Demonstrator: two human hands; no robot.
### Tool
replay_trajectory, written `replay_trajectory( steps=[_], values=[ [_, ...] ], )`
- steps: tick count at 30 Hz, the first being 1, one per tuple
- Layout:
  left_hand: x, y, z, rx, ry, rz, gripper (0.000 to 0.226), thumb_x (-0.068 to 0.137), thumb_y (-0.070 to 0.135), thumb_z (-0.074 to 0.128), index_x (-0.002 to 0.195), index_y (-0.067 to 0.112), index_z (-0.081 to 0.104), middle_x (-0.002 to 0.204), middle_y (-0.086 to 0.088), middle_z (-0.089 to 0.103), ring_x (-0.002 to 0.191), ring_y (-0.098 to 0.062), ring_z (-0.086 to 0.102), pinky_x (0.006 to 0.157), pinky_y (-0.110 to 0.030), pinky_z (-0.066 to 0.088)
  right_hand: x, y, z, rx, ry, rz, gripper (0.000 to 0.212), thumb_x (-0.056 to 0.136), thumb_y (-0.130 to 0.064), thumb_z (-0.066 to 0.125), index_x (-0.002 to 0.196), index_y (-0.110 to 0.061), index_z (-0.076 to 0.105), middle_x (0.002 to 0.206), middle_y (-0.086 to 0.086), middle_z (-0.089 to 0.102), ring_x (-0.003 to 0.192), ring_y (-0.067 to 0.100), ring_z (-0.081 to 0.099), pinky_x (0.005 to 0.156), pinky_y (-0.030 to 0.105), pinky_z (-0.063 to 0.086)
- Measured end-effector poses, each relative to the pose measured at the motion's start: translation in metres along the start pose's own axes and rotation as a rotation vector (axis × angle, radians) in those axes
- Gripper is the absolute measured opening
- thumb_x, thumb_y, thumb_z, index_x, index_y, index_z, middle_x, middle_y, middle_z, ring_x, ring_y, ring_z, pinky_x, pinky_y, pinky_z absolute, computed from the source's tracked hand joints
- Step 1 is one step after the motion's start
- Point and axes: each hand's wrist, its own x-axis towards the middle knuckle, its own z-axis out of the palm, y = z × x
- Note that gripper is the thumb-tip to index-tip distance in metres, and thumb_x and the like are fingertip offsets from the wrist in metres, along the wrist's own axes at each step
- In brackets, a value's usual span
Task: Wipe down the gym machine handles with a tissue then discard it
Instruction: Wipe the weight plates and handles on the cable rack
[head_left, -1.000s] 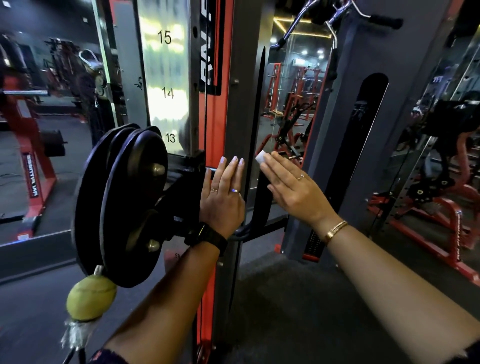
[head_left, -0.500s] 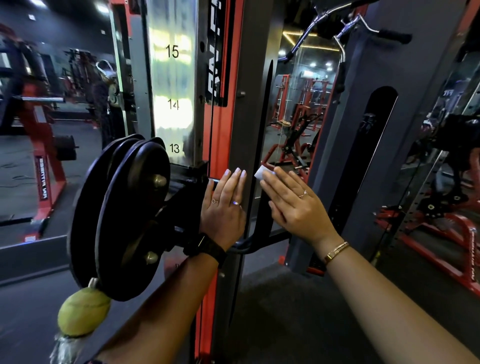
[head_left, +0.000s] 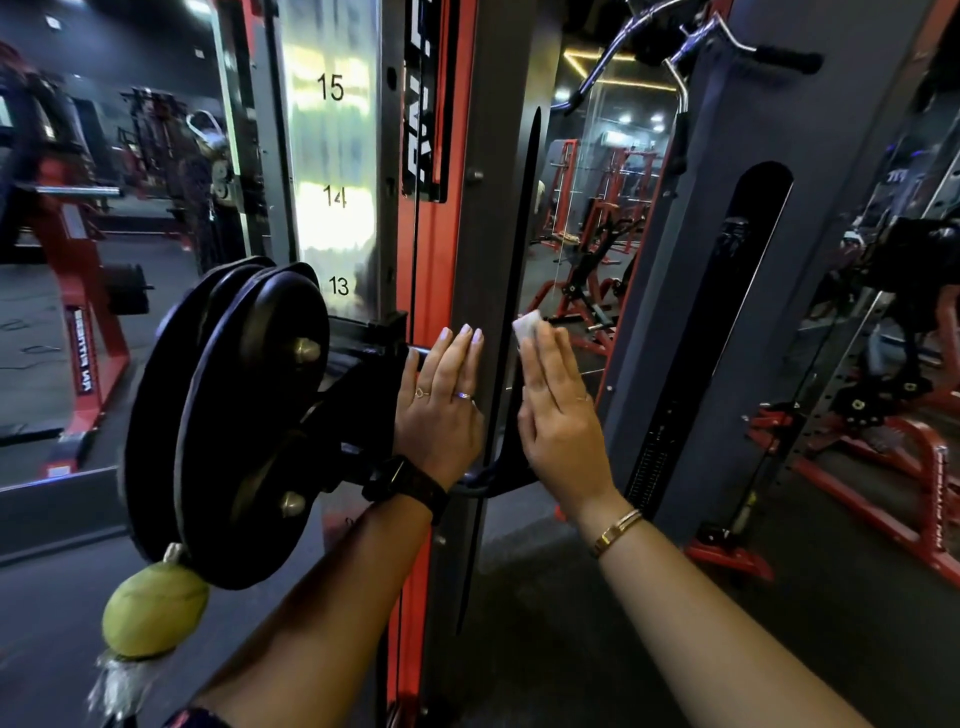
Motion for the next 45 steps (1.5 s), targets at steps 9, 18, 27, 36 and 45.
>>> replay_trajectory(
  steps=[9, 18, 27, 36, 45],
  values=[
    [0.000, -0.001, 0.000, 0.020, 0.014, 0.007, 0.070, 0.082, 0.012, 0.057, 0.149, 0.010, 0.035, 0.153, -0.002, 0.029, 0.145, -0.020, 0.026, 0.120, -0.041, 0.013, 0.041, -0.024, -0.003, 0.737, 0.068, 0.738, 0.047, 0.090, -0.014, 0.049, 0.137, -0.013, 0.046, 0.136, 0.000, 0.053, 0.126, 0.009, 0.048, 0.106, 0.018, 0.036],
    [0.000, 0.002, 0.004, 0.011, 0.056, -0.011, 0.067, 0.086, 0.014, 0.050, 0.150, 0.011, 0.030, 0.152, -0.004, 0.032, 0.143, -0.022, 0.030, 0.120, -0.042, 0.014, 0.042, -0.058, -0.023, 0.630, 0.096, 0.945, 0.062, 0.092, -0.004, 0.053, 0.149, -0.018, 0.032, 0.150, -0.004, 0.038, 0.133, 0.004, 0.036, 0.104, 0.010, 0.032],
    [0.001, 0.002, 0.003, 0.006, 0.036, -0.021, 0.075, 0.080, 0.011, 0.058, 0.150, 0.012, 0.030, 0.152, -0.003, 0.031, 0.144, -0.021, 0.028, 0.120, -0.042, 0.013, 0.071, -0.032, -0.019, 0.905, 0.006, 1.105, 0.038, 0.090, -0.006, 0.052, 0.128, -0.009, 0.053, 0.120, -0.003, 0.064, 0.109, 0.011, 0.060, 0.096, 0.024, 0.046],
    [0.001, 0.003, 0.002, -0.021, 0.041, -0.020, 0.073, 0.079, 0.009, 0.056, 0.148, 0.010, 0.033, 0.151, -0.004, 0.033, 0.143, -0.021, 0.030, 0.120, -0.043, 0.015, 0.054, -0.035, -0.019, 0.830, 0.030, 0.971, 0.042, 0.087, -0.010, 0.063, 0.127, -0.017, 0.053, 0.122, -0.009, 0.059, 0.111, 0.004, 0.056, 0.095, 0.015, 0.042],
    [0.001, 0.003, 0.001, -0.028, 0.043, -0.030, 0.078, 0.075, 0.006, 0.058, 0.149, 0.012, 0.033, 0.151, -0.002, 0.033, 0.143, -0.021, 0.031, 0.120, -0.043, 0.017, 0.088, 0.011, -0.031, 0.938, -0.517, 0.705, 0.010, 0.084, -0.004, 0.067, 0.083, -0.010, 0.060, 0.075, 0.006, 0.068, 0.071, 0.011, 0.064, 0.073, 0.019, 0.051]
  ],
)
